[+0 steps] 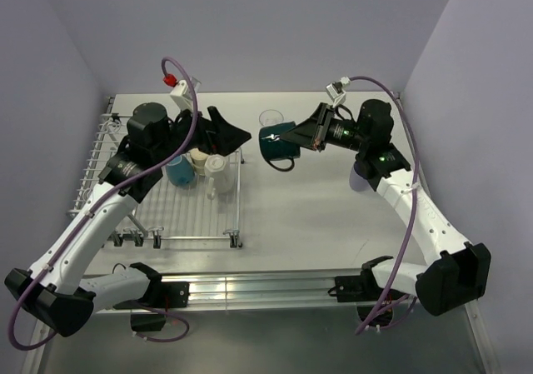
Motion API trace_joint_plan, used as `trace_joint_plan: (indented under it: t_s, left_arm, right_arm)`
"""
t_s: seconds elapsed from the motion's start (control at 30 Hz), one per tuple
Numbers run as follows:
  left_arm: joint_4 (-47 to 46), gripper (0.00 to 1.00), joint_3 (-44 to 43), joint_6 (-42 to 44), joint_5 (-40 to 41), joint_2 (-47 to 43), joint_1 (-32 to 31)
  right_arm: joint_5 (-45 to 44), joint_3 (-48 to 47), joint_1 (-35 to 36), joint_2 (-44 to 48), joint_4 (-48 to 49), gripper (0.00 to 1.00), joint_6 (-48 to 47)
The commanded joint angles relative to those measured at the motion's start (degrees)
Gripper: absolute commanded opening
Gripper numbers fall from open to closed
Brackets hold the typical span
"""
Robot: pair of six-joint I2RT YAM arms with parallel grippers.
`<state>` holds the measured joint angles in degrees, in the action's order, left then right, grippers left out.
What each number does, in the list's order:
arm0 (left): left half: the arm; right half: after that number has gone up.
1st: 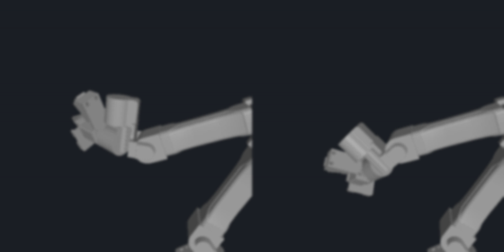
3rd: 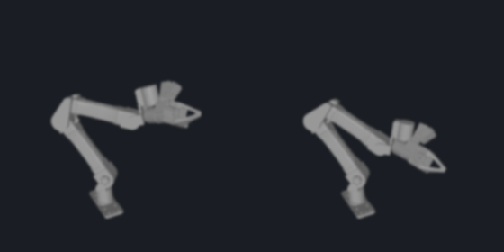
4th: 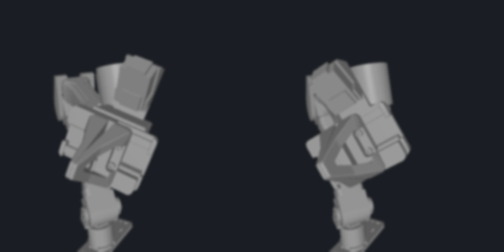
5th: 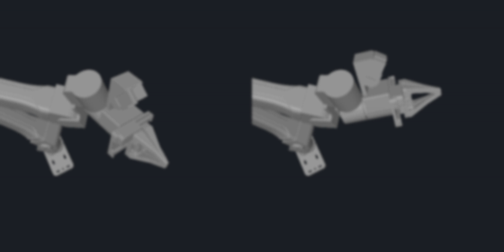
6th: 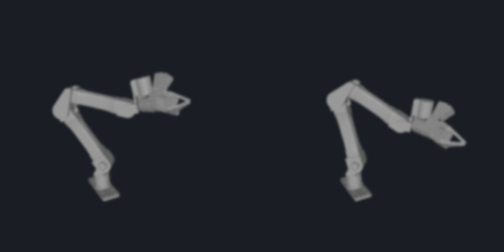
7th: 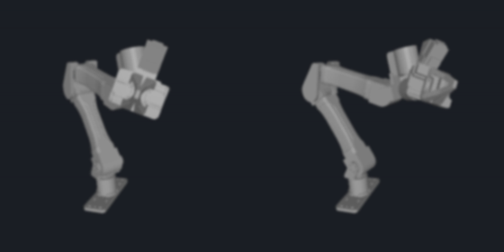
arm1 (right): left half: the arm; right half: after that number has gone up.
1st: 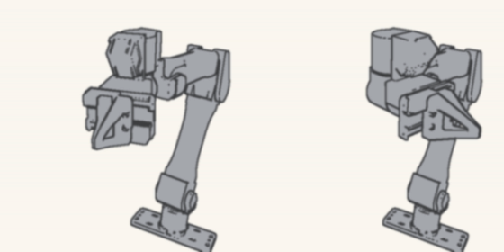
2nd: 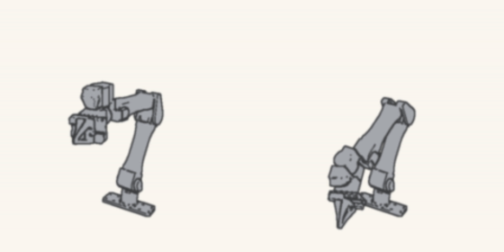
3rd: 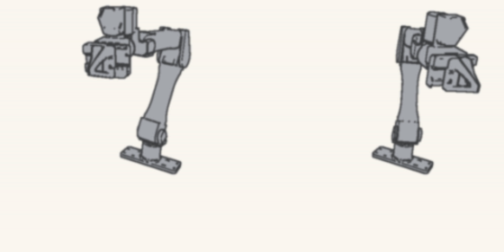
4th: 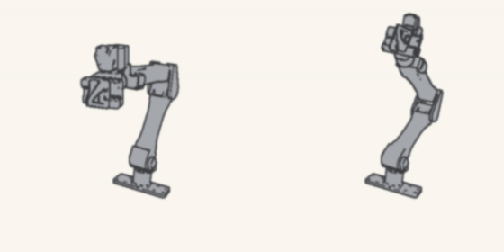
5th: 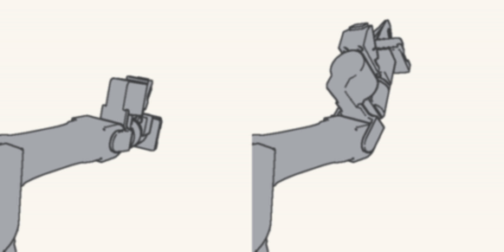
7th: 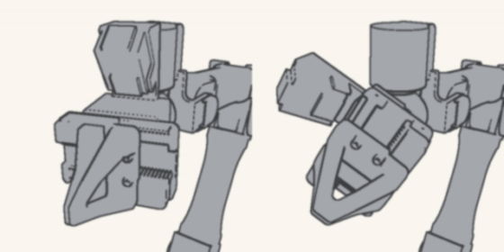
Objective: Load the cups into the dish rack
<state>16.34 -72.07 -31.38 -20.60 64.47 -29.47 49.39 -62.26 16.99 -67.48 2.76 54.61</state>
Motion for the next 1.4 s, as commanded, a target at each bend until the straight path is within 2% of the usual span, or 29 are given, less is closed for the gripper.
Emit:
trace_joint_plan:
  t_s: [0.0,0.13,0.4,0.5,0.93,1.1,1.37]
  left_arm:
    - [-7.2,0.99,0.62,-0.09,-6.47,-0.93,0.21]
    - [-9.48,0.99,1.67,1.23,-9.54,-0.57,0.21]
    - [-15.27,0.99,3.95,1.32,-16.13,-0.13,0.12]
    - [-21.07,0.99,5.8,0.0,-18.68,-1.09,0.03]
    - [-33.02,0.99,10.37,-3.95,-24.84,-1.1,-1.37]
    - [-29.96,0.99,9.23,-2.38,-23.7,0.22,-1.9]
    - [-31.37,0.99,9.94,-2.64,-23.08,0.13,-2.69]
  right_arm:
    - [8.0,1.0,0.06,2.62,22.71,0.0,14.29]
    - [8.8,2.49,0.5,3.06,32.71,0.0,22.62]
    - [9.06,3.55,1.37,2.62,41.53,0.0,30.72]
    - [8.89,3.37,1.9,2.45,41.36,0.0,30.47]
    - [8.01,3.81,3.84,1.13,44.25,0.0,32.05]
    - [7.66,3.55,4.54,0.69,44.78,0.0,32.31]
    - [6.95,3.28,5.94,0.42,43.12,0.0,30.73]
